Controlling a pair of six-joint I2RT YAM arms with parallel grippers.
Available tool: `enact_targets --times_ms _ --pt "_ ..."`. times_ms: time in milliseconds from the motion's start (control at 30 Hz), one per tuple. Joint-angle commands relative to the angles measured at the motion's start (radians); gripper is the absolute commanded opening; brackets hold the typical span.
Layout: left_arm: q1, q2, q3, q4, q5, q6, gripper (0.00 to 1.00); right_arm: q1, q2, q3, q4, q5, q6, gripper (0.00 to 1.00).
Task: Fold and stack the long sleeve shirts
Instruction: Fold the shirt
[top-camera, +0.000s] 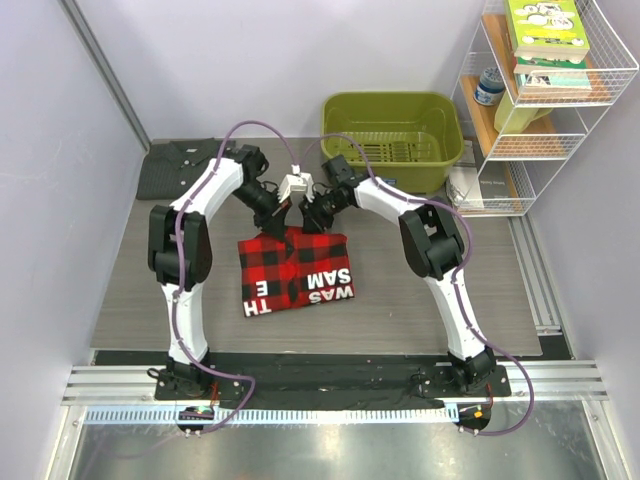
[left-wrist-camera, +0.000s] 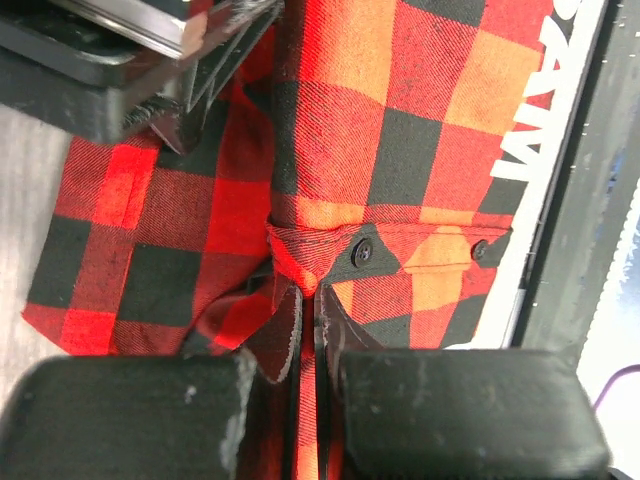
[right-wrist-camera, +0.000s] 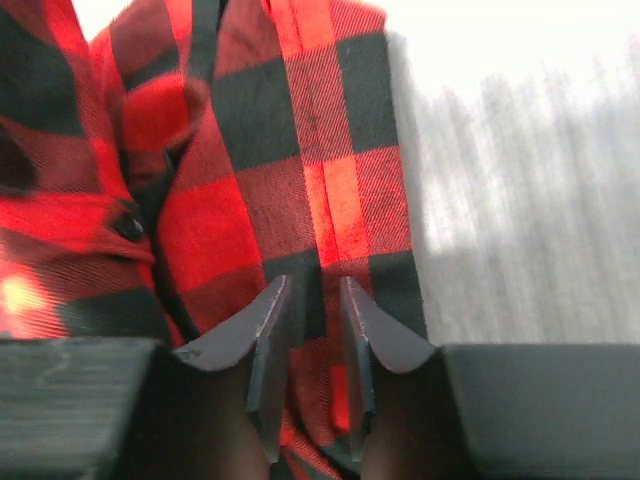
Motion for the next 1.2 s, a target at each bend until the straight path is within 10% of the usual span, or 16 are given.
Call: enact_targets --times_ms 0,500,867,1167 --pt "0.007 0.007 0.058 -0.011 -0.001 0.037 0.00 -0.009 -0.024 0.120 -0.018 0.061 0.026 0.33" --pt "0.010 0.000 0.052 0.145 -0.042 -0.020 0.01 -0.092 -0.142 0.213 -0.015 0.205 0.140 0.63" --pt "0.011 -0.003 0.021 0.317 -0.053 -0.091 0.06 -0.153 -0.246 0.127 -0.035 0.156 0.140 0.67" --pt "0.028 -0.095 -0.177 0.633 -0.148 -0.244 0.51 -0.156 -0.312 0.007 -0.035 0.100 0.098 0.66"
